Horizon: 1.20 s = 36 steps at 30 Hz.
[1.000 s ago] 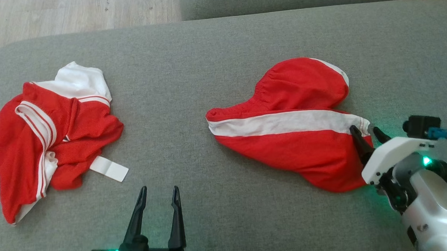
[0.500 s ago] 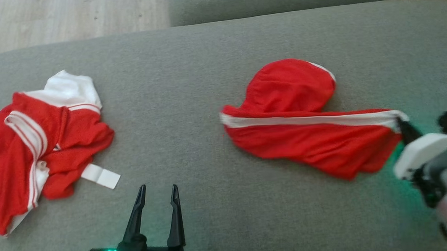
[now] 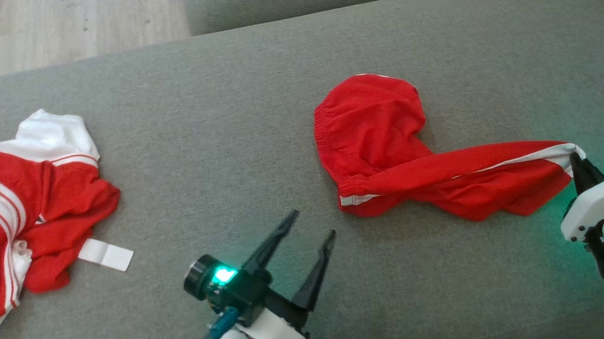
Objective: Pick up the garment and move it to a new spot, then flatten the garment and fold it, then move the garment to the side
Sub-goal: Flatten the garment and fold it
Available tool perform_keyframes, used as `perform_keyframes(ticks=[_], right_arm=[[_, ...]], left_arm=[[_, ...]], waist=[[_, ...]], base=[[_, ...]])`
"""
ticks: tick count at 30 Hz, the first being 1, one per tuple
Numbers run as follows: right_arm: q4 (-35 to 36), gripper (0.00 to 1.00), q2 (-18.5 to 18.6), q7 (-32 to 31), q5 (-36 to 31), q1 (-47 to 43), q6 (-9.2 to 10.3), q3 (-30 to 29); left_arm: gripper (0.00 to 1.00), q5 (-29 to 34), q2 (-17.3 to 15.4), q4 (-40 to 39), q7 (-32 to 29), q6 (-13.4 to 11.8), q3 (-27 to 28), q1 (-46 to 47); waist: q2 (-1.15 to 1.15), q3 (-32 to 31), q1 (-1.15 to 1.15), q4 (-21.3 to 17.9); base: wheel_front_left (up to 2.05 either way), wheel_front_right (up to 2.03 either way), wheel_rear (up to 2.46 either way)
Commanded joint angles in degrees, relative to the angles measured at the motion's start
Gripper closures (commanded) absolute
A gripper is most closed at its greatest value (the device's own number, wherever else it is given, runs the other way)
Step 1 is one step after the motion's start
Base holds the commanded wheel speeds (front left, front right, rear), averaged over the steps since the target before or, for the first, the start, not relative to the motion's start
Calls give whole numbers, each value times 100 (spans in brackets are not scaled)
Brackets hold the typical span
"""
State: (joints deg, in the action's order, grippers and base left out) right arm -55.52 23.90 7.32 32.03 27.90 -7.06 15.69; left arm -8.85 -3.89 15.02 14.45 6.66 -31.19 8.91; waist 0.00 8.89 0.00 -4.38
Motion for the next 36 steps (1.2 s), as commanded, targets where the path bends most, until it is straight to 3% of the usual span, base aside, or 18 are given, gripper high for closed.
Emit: perform_keyframes(ticks=[1, 10, 22, 31, 32, 35, 36], right_arm=[[107, 100, 53, 82, -60, 131, -43, 51], [188, 100, -77, 1, -151, 188, -43, 91], [389, 100, -138, -134, -52, 176, -43, 258], [436, 100, -141, -134, -3, 200, -43, 300], [442, 100, -139, -132, -1, 205, -43, 305], [458, 100, -137, -126, 8, 216, -43, 316], [463, 100, -136, -129, 10, 217, -43, 323]], left_arm=[[0, -12, -104, 98, 55, 52, -95, 308], [0, -916, -220, 1302, 55, 81, -1325, 1506], [0, -1860, -133, 2091, 55, 82, -2076, 2320], [2, -2522, -188, 2176, 55, 82, -2620, 2605], [17, -2568, -194, 2163, 55, 82, -2668, 2627], [80, -2643, -228, 2063, 55, 82, -2774, 2704], [96, -2652, -245, 2027, 55, 82, -2782, 2724]], waist=[[0, 20, 0, -67], [0, 187, 0, -208], [0, 325, 0, -332], [0, 341, 0, -402], [0, 346, 0, -408], [0, 354, 0, -419], [0, 352, 0, -424]], base=[[0, 0, 0], [0, 0, 0], [0, 0, 0], [0, 0, 0], [0, 0, 0], [0, 0, 0], [0, 0, 0]])
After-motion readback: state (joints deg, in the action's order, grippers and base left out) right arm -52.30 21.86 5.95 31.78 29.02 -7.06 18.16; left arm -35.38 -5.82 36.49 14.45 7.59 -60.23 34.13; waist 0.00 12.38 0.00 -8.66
